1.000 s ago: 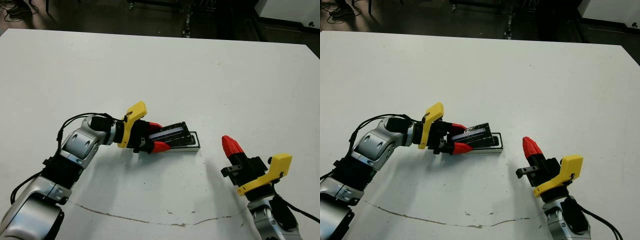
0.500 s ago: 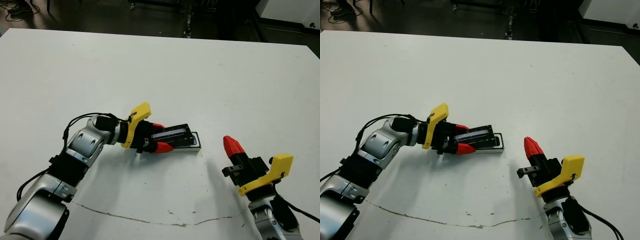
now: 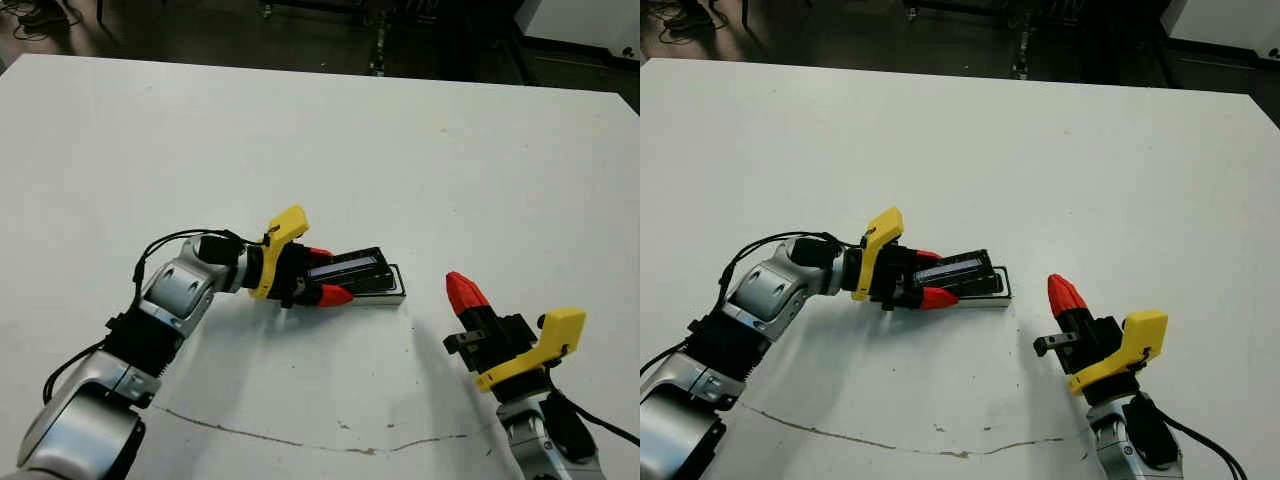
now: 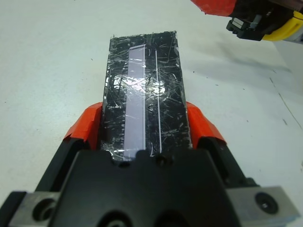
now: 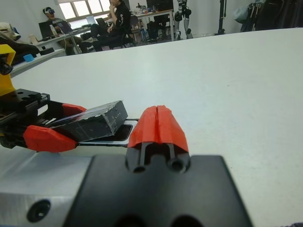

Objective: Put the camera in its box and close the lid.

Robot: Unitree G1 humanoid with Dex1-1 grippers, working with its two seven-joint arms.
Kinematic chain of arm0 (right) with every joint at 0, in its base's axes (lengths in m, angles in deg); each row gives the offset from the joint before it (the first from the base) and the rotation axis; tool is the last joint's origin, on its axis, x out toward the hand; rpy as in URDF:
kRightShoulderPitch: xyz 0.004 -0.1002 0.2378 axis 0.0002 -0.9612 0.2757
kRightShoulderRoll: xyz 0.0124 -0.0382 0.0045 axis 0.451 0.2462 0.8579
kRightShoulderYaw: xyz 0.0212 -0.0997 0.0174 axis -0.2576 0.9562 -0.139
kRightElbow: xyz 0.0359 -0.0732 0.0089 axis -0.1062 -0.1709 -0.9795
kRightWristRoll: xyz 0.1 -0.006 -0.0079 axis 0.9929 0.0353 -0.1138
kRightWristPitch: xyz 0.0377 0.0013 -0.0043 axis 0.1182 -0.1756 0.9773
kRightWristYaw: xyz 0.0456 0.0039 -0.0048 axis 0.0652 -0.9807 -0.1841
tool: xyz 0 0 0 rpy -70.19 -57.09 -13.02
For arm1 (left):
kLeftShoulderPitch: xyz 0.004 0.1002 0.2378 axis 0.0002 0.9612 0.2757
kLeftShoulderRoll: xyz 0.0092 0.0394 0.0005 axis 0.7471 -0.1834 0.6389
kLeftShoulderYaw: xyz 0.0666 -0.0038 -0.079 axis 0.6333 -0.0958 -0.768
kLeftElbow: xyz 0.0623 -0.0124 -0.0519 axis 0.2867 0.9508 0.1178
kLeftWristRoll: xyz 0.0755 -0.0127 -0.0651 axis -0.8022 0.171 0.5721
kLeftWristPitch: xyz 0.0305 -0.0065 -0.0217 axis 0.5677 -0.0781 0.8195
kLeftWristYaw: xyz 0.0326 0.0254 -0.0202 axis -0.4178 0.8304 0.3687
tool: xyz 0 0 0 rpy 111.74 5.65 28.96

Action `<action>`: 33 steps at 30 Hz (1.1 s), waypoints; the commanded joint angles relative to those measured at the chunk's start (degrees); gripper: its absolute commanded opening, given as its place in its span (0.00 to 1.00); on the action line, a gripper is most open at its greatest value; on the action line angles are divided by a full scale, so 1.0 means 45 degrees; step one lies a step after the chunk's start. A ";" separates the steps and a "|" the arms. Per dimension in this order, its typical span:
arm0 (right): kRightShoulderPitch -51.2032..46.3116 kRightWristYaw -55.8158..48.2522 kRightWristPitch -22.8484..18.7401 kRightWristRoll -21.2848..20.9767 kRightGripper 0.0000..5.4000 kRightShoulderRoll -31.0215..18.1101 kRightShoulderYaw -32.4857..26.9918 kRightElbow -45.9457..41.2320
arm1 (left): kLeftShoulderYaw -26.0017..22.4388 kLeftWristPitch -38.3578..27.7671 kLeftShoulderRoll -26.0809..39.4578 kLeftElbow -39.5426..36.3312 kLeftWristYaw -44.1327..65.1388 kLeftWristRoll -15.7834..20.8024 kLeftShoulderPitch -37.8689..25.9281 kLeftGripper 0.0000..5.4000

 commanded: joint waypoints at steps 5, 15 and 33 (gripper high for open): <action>-0.0010 0.0059 -0.0055 -0.0093 0.00 -0.0264 -0.0181 -0.0055 | 0.1241 0.0189 -0.1425 0.0911 0.0218 -0.0300 0.0801 0.59; 0.0194 0.0142 0.0051 0.0001 0.00 -0.0210 -0.0570 -0.0121 | 0.1640 0.0070 -0.1637 0.1205 0.0251 -0.0683 0.0708 0.59; 0.0424 0.0533 -0.0377 0.0127 0.00 -0.0325 -0.0924 -0.0497 | 0.1694 -0.2001 -0.2297 0.2109 0.0534 -0.1728 -0.0064 0.59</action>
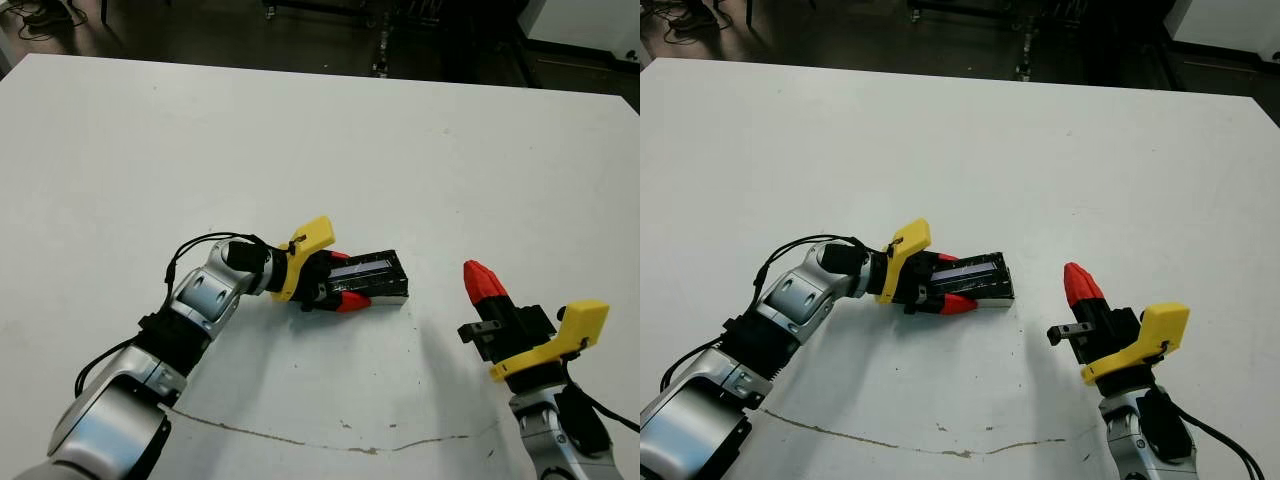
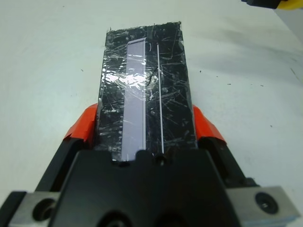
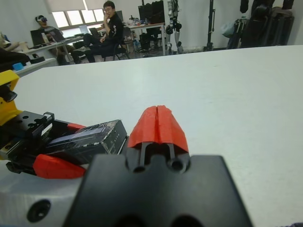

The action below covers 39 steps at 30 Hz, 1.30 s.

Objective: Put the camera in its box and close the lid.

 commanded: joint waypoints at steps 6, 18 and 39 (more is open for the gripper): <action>0.0130 -0.0143 -0.0017 0.0075 0.00 -0.0308 -0.0234 0.0118 | 0.0938 0.0205 -0.1161 0.0639 0.0851 -0.0178 0.0226 0.59; 0.0122 -0.0019 -0.0132 0.0116 0.00 -0.0308 -0.0159 -0.0016 | 0.1156 -0.0907 -0.1560 0.1750 0.1109 -0.0899 -0.0135 0.59; 0.0043 -0.0181 -0.0025 0.0037 0.00 -0.0310 -0.0098 0.0096 | 0.1578 -0.0827 -0.1320 0.1194 0.0388 -0.1818 -0.0146 0.87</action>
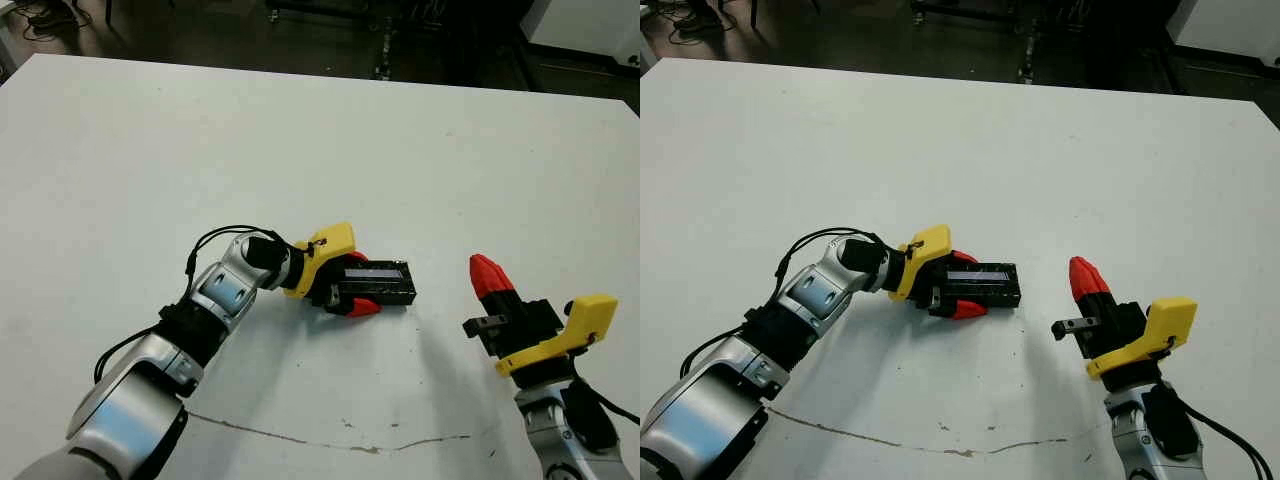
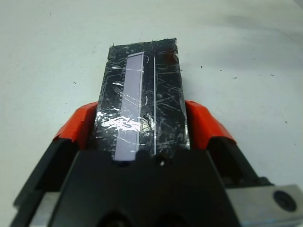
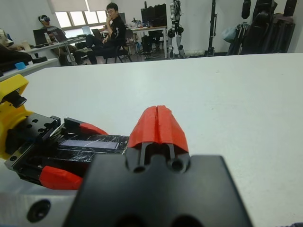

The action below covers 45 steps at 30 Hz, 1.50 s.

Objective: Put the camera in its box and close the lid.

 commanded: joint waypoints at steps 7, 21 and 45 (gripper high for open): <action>-0.0150 0.0050 -0.0018 -0.0037 0.00 -0.0077 -0.0051 0.0091 | 0.1226 0.0234 -0.0692 0.0314 0.0303 -0.0763 0.0346 1.00; -0.0277 0.0055 0.0071 0.0053 0.00 0.0072 0.0007 0.0043 | 0.0948 0.0061 0.0294 -0.0106 0.0262 -0.0948 0.0531 1.00; -0.0190 0.0013 -0.0032 0.0070 0.00 -0.0012 0.0111 0.0064 | -0.1533 0.1137 0.4859 -0.3882 0.0753 0.0637 0.3308 1.00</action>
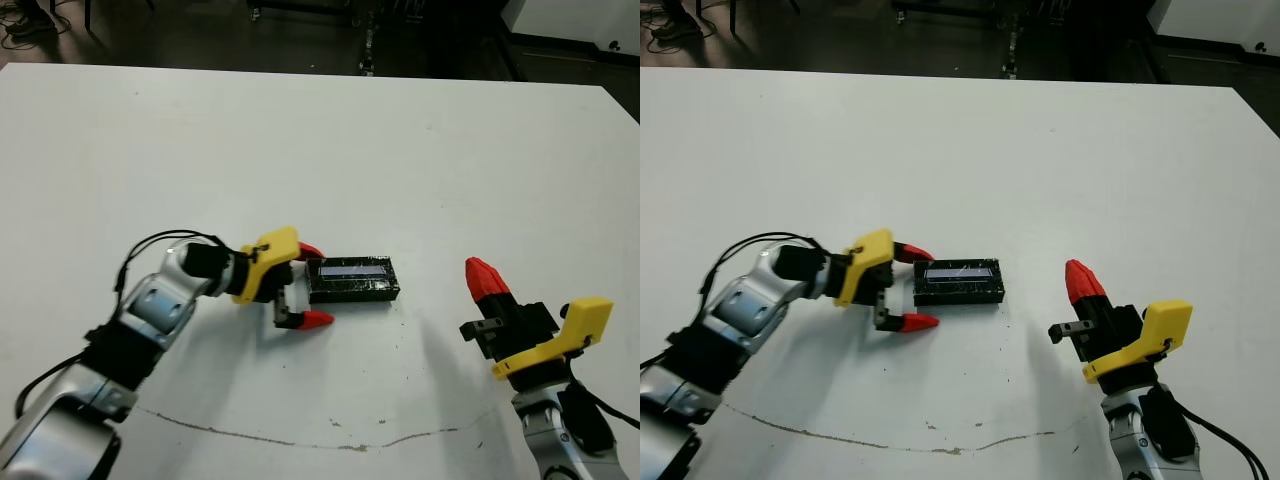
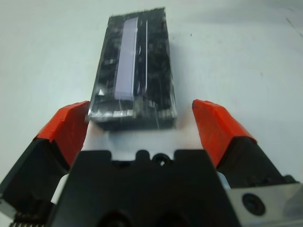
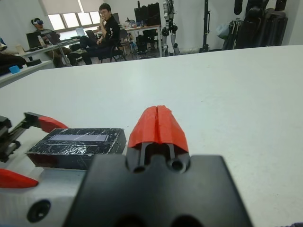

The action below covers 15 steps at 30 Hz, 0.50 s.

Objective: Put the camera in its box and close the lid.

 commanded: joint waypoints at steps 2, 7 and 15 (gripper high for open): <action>-0.0042 -0.0084 -0.0012 0.0084 0.00 -0.0110 -0.0060 0.0118 | -0.0248 0.0673 0.1017 0.0168 0.0108 -0.0184 0.0793 1.00; -0.0016 -0.0117 0.0005 0.0075 0.00 -0.0118 -0.0070 0.0127 | -0.0603 0.0285 0.1182 0.0397 -0.0122 -0.0146 0.0933 1.00; -0.0034 0.0041 -0.0146 0.0084 0.00 -0.0114 -0.0087 -0.0036 | -0.2221 0.1657 0.1565 -0.0550 -0.0479 0.0839 0.0758 1.00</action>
